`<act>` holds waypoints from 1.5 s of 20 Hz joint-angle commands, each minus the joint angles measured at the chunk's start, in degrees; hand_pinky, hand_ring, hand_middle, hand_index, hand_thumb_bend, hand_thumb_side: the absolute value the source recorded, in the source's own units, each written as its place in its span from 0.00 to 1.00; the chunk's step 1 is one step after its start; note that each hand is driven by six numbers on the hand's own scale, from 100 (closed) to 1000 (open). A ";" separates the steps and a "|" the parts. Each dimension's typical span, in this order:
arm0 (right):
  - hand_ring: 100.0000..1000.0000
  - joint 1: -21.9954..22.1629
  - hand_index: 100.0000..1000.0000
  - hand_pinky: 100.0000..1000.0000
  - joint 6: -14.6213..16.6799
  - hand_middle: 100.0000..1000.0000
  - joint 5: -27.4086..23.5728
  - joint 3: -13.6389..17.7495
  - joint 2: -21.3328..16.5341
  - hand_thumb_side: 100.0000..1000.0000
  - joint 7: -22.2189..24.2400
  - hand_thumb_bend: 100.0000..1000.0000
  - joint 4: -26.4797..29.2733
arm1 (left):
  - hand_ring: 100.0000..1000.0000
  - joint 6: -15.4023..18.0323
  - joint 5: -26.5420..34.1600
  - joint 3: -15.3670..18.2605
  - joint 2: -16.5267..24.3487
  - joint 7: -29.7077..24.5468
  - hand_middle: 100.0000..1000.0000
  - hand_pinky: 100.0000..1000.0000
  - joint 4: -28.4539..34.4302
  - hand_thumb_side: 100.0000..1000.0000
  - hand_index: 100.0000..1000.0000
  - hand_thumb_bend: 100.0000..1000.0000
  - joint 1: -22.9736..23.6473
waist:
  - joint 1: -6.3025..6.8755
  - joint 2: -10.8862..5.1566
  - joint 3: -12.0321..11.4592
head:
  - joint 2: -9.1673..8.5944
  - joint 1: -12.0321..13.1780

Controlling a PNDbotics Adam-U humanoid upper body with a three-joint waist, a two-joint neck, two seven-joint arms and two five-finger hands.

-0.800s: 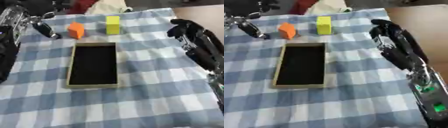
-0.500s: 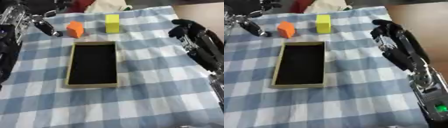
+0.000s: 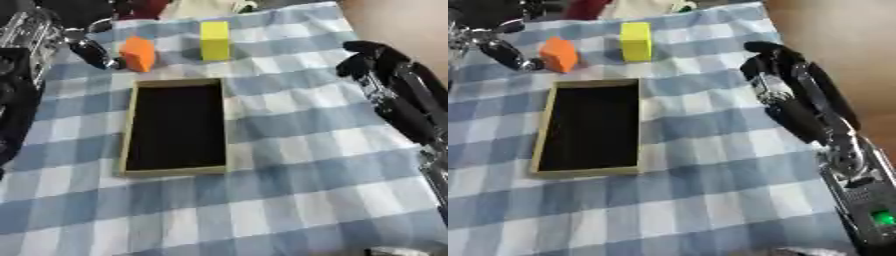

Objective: Pick up objects on the table and place them in the box.

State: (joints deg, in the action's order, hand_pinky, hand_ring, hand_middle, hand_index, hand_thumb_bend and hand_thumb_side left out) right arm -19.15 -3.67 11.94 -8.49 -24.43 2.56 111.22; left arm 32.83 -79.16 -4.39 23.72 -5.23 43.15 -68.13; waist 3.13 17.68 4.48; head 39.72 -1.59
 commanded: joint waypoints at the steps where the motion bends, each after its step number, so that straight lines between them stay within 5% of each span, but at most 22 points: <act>1: 0.67 -0.73 0.86 0.83 0.04 0.60 -0.26 0.20 -0.29 0.83 -0.01 0.00 0.44 | 0.98 -0.81 -0.13 0.86 1.18 0.15 0.99 0.82 0.30 0.05 1.00 0.45 -1.53 | 0.00 -0.62 0.37 | -0.75 0.09; 20: 0.67 -1.33 0.86 0.83 0.16 0.60 -0.23 0.27 0.00 0.84 -0.21 0.00 0.16 | 0.91 -6.69 -3.99 2.24 1.81 2.55 0.93 0.78 -1.97 0.03 0.96 0.38 -1.01 | 1.56 2.70 2.49 | -2.89 -0.34; 30: 0.68 -1.30 0.86 0.83 0.22 0.60 -0.21 0.33 0.05 0.84 -0.17 0.00 -0.09 | 0.61 -5.46 -2.56 2.36 1.76 0.74 0.60 0.58 -3.00 0.00 0.77 0.13 -0.59 | 1.32 2.14 2.07 | -2.69 -0.50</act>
State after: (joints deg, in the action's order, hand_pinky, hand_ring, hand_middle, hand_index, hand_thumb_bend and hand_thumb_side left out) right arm -19.73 -3.57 11.93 -8.49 -23.98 2.48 110.67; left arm 27.10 -82.23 -2.55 23.79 -3.94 39.95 -68.02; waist 4.80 21.30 6.58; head 37.45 -1.97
